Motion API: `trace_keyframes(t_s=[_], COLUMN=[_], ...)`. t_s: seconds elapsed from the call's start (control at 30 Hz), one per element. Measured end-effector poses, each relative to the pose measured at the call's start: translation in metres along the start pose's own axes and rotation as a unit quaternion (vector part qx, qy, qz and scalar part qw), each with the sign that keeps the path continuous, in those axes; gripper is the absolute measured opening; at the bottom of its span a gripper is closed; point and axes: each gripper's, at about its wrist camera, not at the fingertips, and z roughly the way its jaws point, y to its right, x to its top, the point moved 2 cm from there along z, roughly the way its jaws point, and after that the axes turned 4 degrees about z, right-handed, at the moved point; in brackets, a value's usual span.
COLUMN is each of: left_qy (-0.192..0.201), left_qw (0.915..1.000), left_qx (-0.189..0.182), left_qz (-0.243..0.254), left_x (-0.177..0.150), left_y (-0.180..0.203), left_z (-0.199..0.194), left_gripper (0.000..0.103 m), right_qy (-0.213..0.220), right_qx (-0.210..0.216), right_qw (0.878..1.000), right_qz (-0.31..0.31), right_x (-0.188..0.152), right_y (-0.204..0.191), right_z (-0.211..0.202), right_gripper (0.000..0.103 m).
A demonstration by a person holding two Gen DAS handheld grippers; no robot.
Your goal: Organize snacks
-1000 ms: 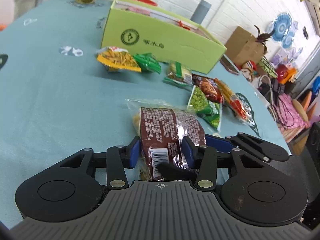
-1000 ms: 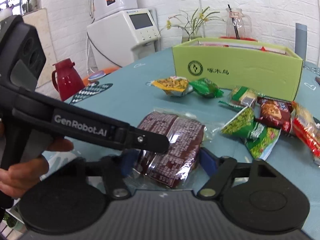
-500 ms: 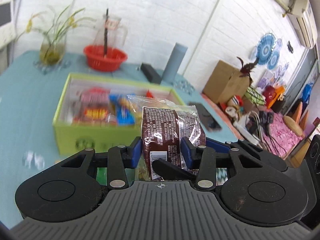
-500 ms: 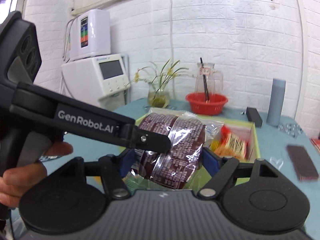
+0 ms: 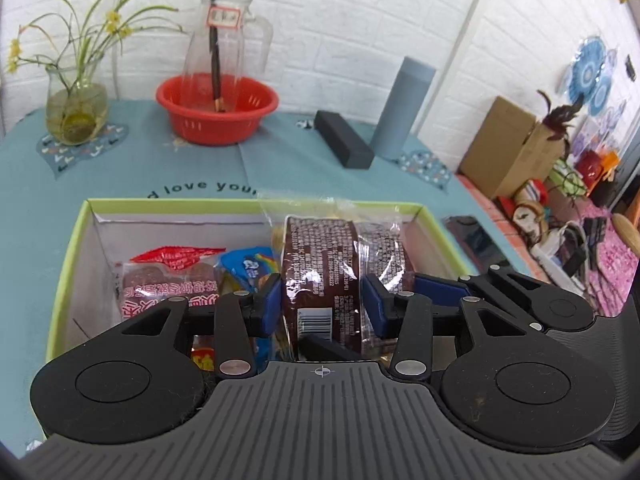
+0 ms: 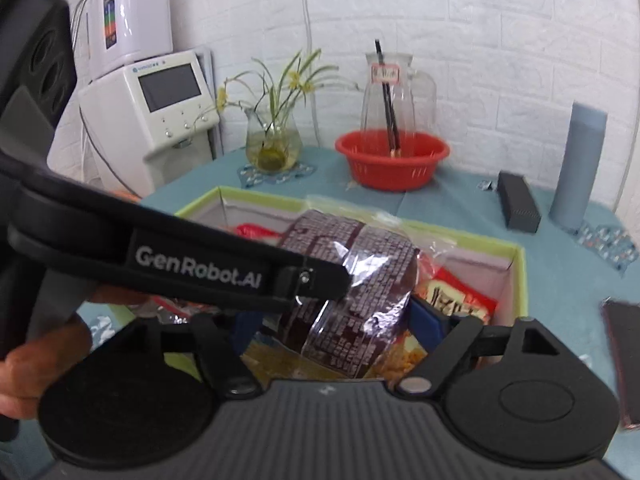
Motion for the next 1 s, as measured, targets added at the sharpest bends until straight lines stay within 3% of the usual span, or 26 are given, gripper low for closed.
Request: trace_keyframes(t_s=[0.07,0.13,0.2,0.37,0.53,0.7,0.83,0.9,1.0], left_qy=[0.007,0.005,0.010,0.064,0.089,0.043,-0.016,-0.036,-0.047], left_qw=[1.0000,0.9999,0.9998,0.9978,0.9951,0.9974,0.9979,0.9978,0.9976], left_qx=[-0.003,-0.009,-0.013,-0.015,-0.035,-0.056,-0.063,-0.055,-0.048], left_qz=[0.000,-0.004,-0.008,0.008,0.025,0.016,-0.005,-0.010,-0.019], left_x=[-0.004,-0.006,-0.006,-0.011,-0.049,-0.113,-0.160,-0.179,-0.185], left_y=[-0.001,-0.001,0.001,0.014,0.031,0.047,0.050,0.051,0.049], left_z=[0.003,0.002,-0.008,-0.068,-0.120,-0.125,-0.109,-0.102,-0.097], left_gripper=[0.033,0.045,0.045,0.060,0.070,0.070,0.066,0.063,0.062], right_qy=[0.000,0.000,0.013,0.077,0.093,0.071,0.041,0.037,0.010], right_qx=[0.013,0.016,0.018,0.005,-0.033,-0.083,-0.082,-0.058,0.012], right_qw=[1.000,1.000,1.000,0.997,0.994,0.988,0.983,0.983,0.988], right_qz=[0.005,0.008,0.012,0.014,0.053,0.110,0.159,0.173,0.152], right_x=[-0.002,-0.002,0.000,-0.011,-0.064,-0.137,-0.181,-0.192,-0.193], right_y=[0.000,-0.003,-0.004,0.001,0.011,0.010,0.005,-0.004,-0.027], right_z=[0.000,-0.003,-0.018,-0.091,-0.160,-0.201,-0.209,-0.210,-0.193], right_gripper=[0.096,0.095,0.095,0.095,0.094,0.094,0.094,0.094,0.094])
